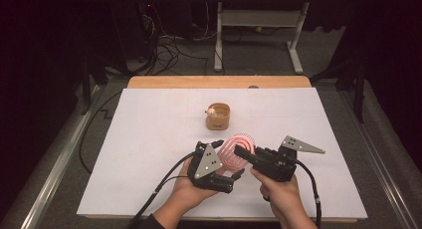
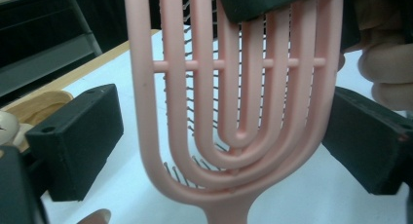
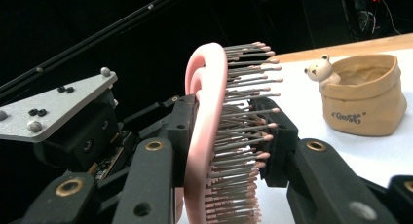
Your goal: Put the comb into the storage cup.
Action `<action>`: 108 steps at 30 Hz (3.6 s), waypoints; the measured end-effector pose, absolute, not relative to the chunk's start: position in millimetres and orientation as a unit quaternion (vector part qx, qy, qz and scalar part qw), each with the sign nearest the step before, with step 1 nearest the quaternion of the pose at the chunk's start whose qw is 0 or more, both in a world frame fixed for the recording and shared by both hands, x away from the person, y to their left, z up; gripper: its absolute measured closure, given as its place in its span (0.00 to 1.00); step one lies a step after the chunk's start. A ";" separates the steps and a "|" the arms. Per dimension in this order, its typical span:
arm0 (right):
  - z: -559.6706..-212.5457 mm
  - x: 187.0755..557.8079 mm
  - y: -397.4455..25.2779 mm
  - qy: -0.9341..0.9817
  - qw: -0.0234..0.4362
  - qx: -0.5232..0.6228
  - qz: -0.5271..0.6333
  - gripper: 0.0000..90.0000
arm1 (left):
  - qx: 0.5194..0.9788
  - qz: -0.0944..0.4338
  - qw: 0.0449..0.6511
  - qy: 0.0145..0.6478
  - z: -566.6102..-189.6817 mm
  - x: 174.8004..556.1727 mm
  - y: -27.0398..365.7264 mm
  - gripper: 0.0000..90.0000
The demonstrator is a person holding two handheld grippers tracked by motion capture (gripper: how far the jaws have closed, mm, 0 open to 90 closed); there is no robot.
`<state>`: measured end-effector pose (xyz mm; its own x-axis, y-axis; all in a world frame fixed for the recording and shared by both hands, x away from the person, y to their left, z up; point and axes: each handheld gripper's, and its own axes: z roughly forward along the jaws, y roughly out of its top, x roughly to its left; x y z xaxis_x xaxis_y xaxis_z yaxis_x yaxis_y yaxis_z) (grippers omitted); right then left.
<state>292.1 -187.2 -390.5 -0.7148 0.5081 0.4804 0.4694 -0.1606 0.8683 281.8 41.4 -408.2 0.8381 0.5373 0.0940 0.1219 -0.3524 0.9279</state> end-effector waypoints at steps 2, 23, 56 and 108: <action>-388.9 291.0 -187.5 0.646 0.018 0.374 0.665 0.74 | 0.797 0.187 0.535 0.207 -407.9 281.7 42.6 0.01; -377.2 289.0 -203.2 0.630 0.039 0.370 0.681 0.75 | 0.783 0.167 0.562 0.210 -408.8 282.7 59.8 0.00; -371.0 287.5 -224.9 0.626 0.092 0.370 0.680 0.74 | 0.752 0.213 0.540 0.313 -434.0 297.1 169.2 0.00; -363.2 280.3 -276.5 0.589 0.269 0.382 0.659 0.74 | 0.717 0.219 0.556 0.359 -456.9 289.8 206.1 0.00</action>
<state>280.3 -276.5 -363.2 -0.5630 0.8052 0.1861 0.0950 -0.1607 0.9824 289.8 206.1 -456.9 0.6452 0.7593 -0.0848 0.2716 -0.1242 0.9544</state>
